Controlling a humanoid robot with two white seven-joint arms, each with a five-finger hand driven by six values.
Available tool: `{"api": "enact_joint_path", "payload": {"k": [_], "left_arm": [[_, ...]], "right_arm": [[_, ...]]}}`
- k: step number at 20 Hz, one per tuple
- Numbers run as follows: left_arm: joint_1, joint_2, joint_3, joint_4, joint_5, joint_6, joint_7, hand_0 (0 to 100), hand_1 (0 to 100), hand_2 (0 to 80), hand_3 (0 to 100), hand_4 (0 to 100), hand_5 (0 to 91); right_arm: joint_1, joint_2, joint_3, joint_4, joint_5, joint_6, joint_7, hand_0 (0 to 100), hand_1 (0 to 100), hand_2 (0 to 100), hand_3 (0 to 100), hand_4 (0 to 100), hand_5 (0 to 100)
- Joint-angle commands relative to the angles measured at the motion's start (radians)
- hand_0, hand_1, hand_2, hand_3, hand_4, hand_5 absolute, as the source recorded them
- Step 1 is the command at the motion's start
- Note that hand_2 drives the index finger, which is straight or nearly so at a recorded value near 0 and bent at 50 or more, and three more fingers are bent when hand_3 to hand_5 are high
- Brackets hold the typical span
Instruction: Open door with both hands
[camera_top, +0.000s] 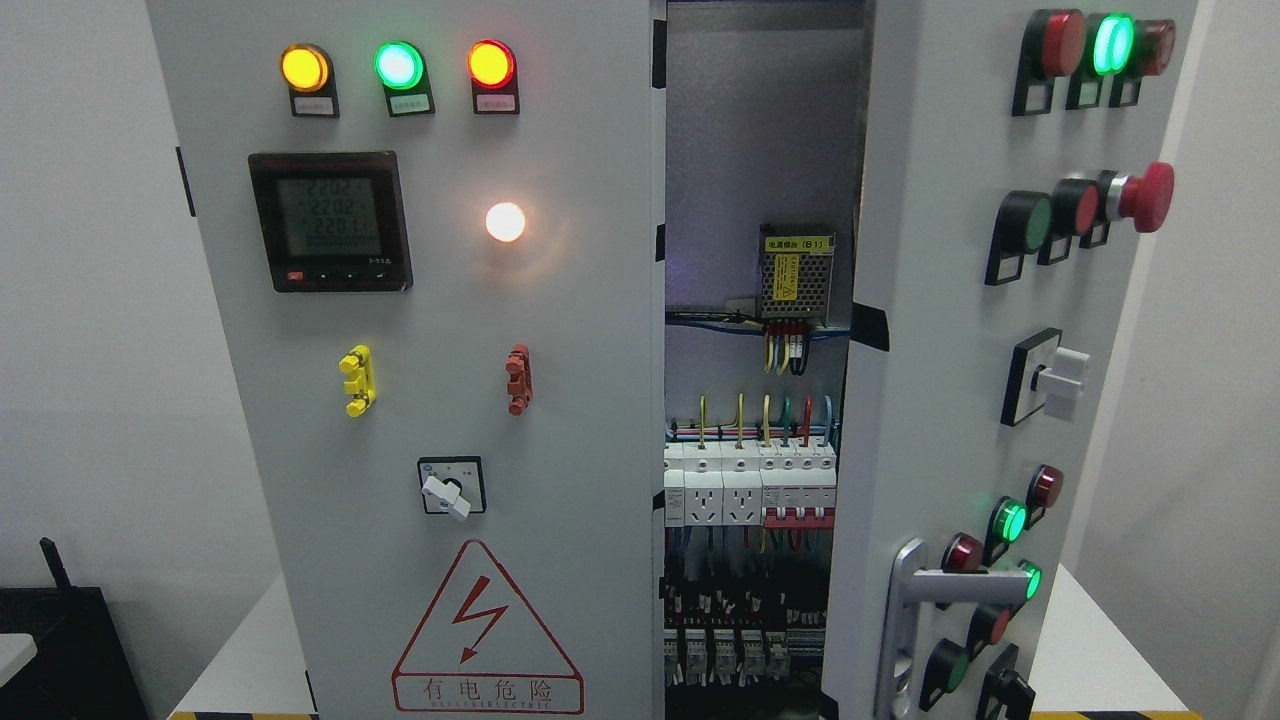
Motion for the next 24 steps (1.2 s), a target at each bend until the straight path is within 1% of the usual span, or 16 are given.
{"api": "enact_joint_path", "payload": {"k": [1,10,14,16,18,19,21,22,24], "left_arm": [[0.000,-0.034,0.000,0.003,-0.001,0.000,0.000,0,0,0.0,0,3,0.0],[0.000,-0.034,0.000,0.000,-0.001,0.000,0.000,0,0,0.0,0,3,0.0],[0.021,-0.034,-0.011,-0.105,-0.009,0.001,0.001,0,0,0.0,0,3,0.0],[0.098,-0.023,-0.012,-0.234,-0.009,0.001,0.000,0,0,0.0,0,3,0.0],[0.214,-0.015,-0.021,-0.465,-0.009,0.003,0.000,0,0,0.0,0,3,0.0],[0.283,0.006,-0.038,-0.601,-0.007,0.007,0.000,0,0,0.0,0,3,0.0],[0.432,0.096,-0.080,-0.870,0.007,0.012,0.000,0,0,0.0,0,3,0.0],[0.498,0.124,-0.083,-0.996,0.016,0.009,0.000,0,0,0.0,0,3,0.0],[0.613,0.159,-0.083,-1.220,0.062,0.008,-0.002,0,0,0.0,0,3,0.0]], "right_arm": [[0.000,0.000,0.000,0.000,-0.001,0.000,0.000,11,0,0,0,0,0],[0.000,0.000,0.000,0.000,-0.001,0.000,0.000,11,0,0,0,0,0],[0.000,0.000,0.000,0.000,-0.001,0.001,0.000,11,0,0,0,0,0],[0.000,0.000,0.000,0.000,-0.001,0.000,0.000,11,0,0,0,0,0],[0.000,0.000,0.000,0.000,0.001,0.000,0.000,11,0,0,0,0,0],[0.000,0.000,0.000,0.000,-0.001,0.000,0.000,11,0,0,0,0,0],[0.000,0.000,0.000,0.000,-0.001,0.000,0.000,11,0,0,0,0,0],[0.000,0.000,0.000,0.000,0.001,0.000,0.000,11,0,0,0,0,0],[0.000,0.000,0.000,0.000,0.001,0.000,0.000,11,0,0,0,0,0]]}}
